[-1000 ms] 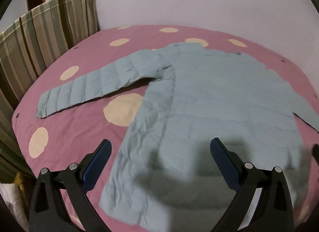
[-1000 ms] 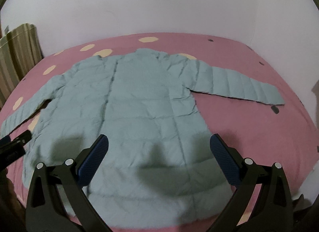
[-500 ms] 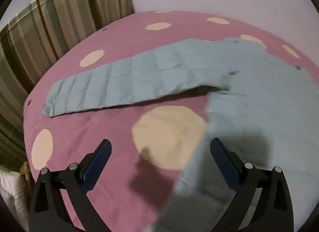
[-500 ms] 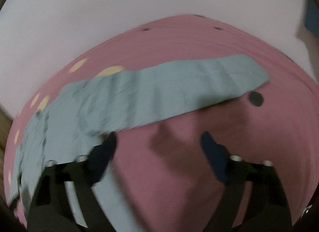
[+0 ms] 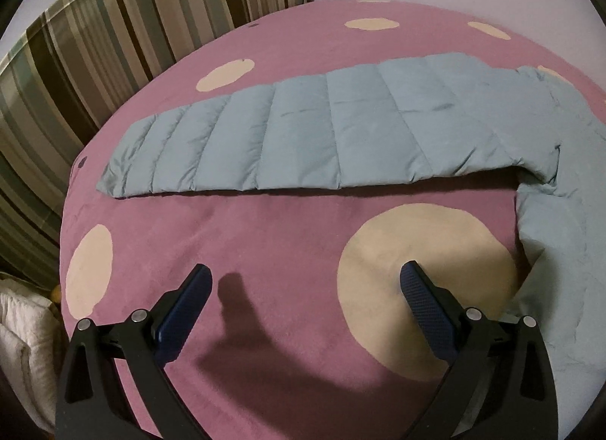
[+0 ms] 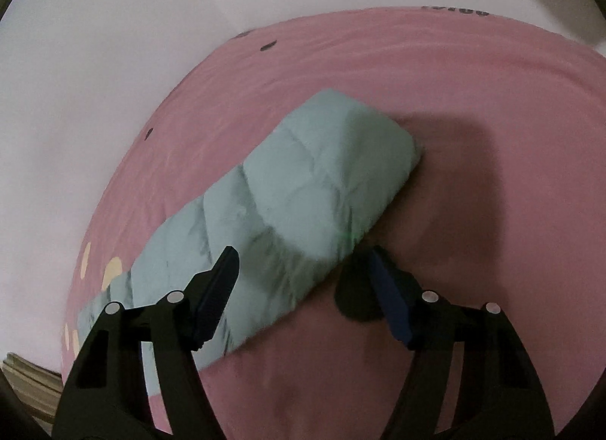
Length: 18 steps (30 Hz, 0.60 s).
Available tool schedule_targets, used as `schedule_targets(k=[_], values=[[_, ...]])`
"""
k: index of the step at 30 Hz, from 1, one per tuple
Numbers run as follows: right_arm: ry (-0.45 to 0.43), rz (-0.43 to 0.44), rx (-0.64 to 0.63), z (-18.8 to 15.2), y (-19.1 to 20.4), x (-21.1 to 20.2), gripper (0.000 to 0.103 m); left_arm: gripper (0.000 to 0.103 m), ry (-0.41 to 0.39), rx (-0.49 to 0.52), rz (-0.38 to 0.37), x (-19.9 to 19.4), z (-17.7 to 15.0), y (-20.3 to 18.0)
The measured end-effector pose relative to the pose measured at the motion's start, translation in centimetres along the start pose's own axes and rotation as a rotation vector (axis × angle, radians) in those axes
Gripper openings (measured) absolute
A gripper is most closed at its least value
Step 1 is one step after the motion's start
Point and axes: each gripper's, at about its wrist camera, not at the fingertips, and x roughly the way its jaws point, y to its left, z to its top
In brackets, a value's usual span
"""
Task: Fold large clothes
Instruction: 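Grasp the sleeve nearest the right gripper and fold it across the jacket back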
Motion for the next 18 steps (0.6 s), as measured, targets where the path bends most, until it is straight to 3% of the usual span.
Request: schedule_targets(k=[5,8,10,11,14,18], values=[[-0.042,0.006,0.035,0.0,0.2,0.4,0.069,0.099,-0.013,0.003,0.002,0.2,-0.3,0.0],[-0.056,-0.026,0.043,0.2,0.2,0.8,0.044,0.099,-0.021,-0.014,-0.008,0.2,-0.4,0.0],[-0.051,-0.038,0.048,0.3,0.4,1.2,0.015,0.099,-0.021,-0.017,-0.012,0.3,-0.5,0.0],[-0.036,-0.034,0.051,0.4,0.3,1.6,0.011,0.099,-0.020,-0.019,-0.013,0.3,-0.5,0.0],[-0.035,-0.032,0.022,0.9,1.0,1.7,0.006,0.099,-0.018,-0.024,-0.020,0.4,-0.4,0.0],[-0.093,-0.028,-0.149,-0.2,5.8,-0.6,0.005,0.099,-0.016,-0.027,-0.021,0.4,-0.4,0.0]])
